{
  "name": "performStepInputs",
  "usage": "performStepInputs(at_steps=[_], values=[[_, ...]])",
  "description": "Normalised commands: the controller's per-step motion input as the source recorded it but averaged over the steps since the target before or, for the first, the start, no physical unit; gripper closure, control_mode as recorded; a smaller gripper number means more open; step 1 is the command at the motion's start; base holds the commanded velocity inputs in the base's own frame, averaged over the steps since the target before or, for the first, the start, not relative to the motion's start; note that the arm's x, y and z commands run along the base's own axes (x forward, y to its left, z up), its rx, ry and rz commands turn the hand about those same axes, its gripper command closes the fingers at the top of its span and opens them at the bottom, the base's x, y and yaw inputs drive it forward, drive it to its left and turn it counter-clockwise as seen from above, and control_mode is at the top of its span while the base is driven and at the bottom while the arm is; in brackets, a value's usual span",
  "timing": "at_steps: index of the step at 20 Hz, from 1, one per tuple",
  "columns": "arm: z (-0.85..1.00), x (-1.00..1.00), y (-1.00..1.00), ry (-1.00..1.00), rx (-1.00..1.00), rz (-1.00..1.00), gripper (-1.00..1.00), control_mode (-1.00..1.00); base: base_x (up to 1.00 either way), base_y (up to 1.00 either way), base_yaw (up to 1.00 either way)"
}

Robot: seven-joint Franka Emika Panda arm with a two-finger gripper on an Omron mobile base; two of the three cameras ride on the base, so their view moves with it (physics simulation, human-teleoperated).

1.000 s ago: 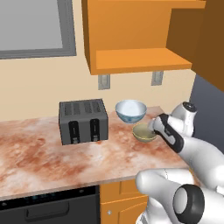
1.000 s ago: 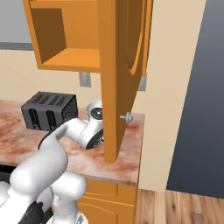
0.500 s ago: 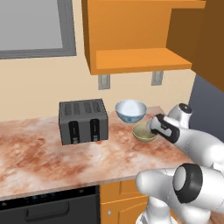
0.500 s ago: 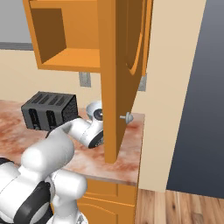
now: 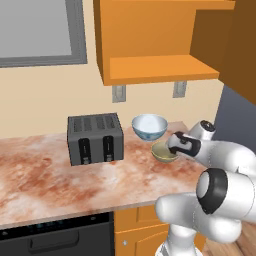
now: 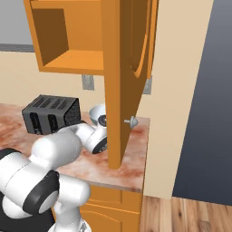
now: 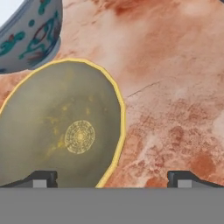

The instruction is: Pick up the bowls on the counter and stack them on top of one another in the open cabinet. Place the smaller bowl on top of the larger bowl.

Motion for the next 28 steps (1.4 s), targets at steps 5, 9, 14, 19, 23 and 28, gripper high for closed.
performStepInputs(at_steps=[5,9,14,19,23,28], values=[[-0.23,0.18,0.00,-0.01,0.00,0.00,-1.00,-1.00,0.00,0.00,0.00],[-0.22,0.17,0.00,-0.01,0.00,0.00,-1.00,-1.00,0.00,0.00,0.00],[-0.20,0.15,0.00,-0.01,0.00,0.00,1.00,-1.00,0.00,0.00,0.00],[-0.09,0.07,0.00,0.00,0.00,0.00,1.00,-1.00,0.00,0.00,0.00],[0.00,0.00,0.00,0.00,0.00,0.00,1.00,-1.00,0.00,0.00,0.00],[0.13,-0.06,0.00,-0.04,0.00,0.00,1.00,-1.00,0.00,0.00,0.00]])
